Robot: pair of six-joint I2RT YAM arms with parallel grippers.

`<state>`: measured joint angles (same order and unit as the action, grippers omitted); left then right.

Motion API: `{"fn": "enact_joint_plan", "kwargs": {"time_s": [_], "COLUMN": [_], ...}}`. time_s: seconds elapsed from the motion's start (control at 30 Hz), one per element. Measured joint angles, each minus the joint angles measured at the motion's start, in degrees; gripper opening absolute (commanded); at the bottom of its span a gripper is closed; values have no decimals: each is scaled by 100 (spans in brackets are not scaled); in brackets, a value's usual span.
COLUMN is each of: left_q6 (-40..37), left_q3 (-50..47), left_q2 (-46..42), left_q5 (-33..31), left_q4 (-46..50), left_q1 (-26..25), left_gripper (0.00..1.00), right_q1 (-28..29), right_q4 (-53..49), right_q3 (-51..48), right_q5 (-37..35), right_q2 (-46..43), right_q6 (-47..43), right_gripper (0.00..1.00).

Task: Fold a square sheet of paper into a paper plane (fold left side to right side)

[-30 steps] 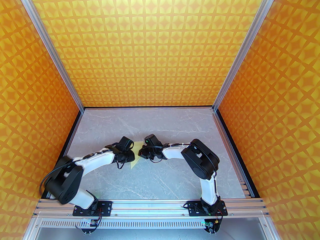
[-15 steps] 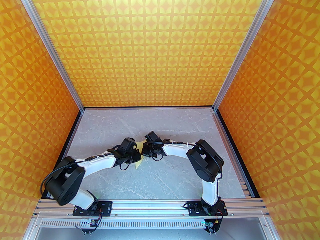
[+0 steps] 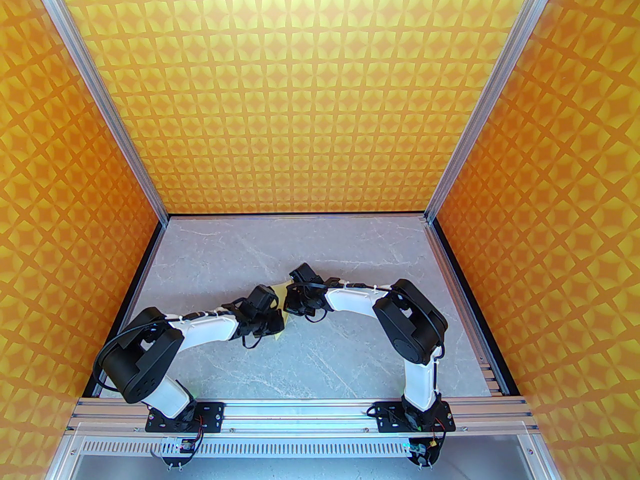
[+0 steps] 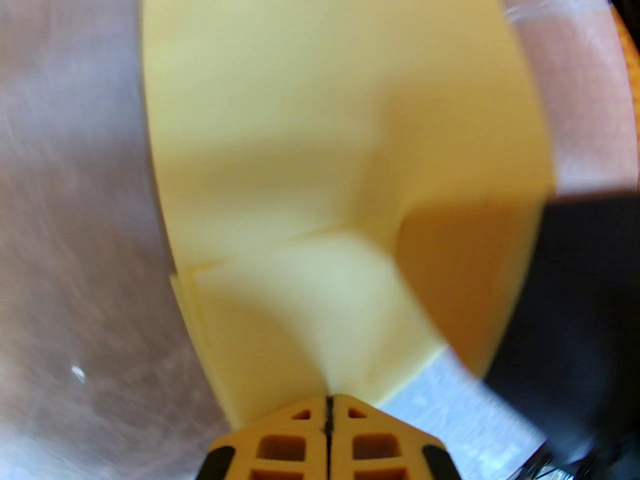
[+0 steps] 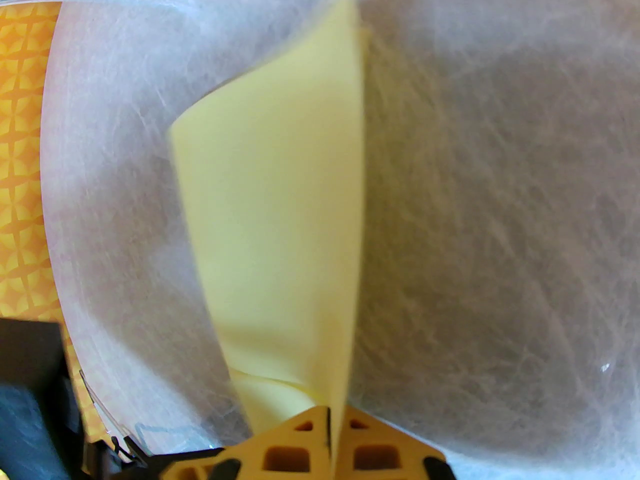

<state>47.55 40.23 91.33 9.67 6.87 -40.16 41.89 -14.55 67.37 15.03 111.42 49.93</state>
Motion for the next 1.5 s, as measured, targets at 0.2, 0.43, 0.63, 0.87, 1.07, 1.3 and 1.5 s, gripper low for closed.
{"fn": "enact_joint_plan", "kwargs": {"time_s": [0.2,0.43,0.63,0.87,1.07,1.3,1.5], "left_q6": [26,190,264,170,15,-153,-219], "left_q3": [-129,-439,-638,-520,-28,533,535], "left_q2": [-140,-470,-848,-1084,-992,-229,295], "left_q5": [-205,-372,-376,-372,-190,-7,57], "left_q4": [9,20,424,798,581,181,133], "left_q1": [-221,-496,-588,-302,417,640,686], "left_gripper": [4,4,5,10,8,5,4], "right_q1": [0,0,-39,-90,-87,-87,-87], "right_q4": [-79,-160,-153,-157,-232,-282,-284], "right_q3": [0,0,20,22,72,138,140], "right_q5": [-7,-4,-31,-125,-160,-157,-155], "right_q2": [0,0,0,0,0,0,0], "right_q6": [83,81,81,76,26,11,11], "right_gripper": [0,0,0,0,0,0,0]}}
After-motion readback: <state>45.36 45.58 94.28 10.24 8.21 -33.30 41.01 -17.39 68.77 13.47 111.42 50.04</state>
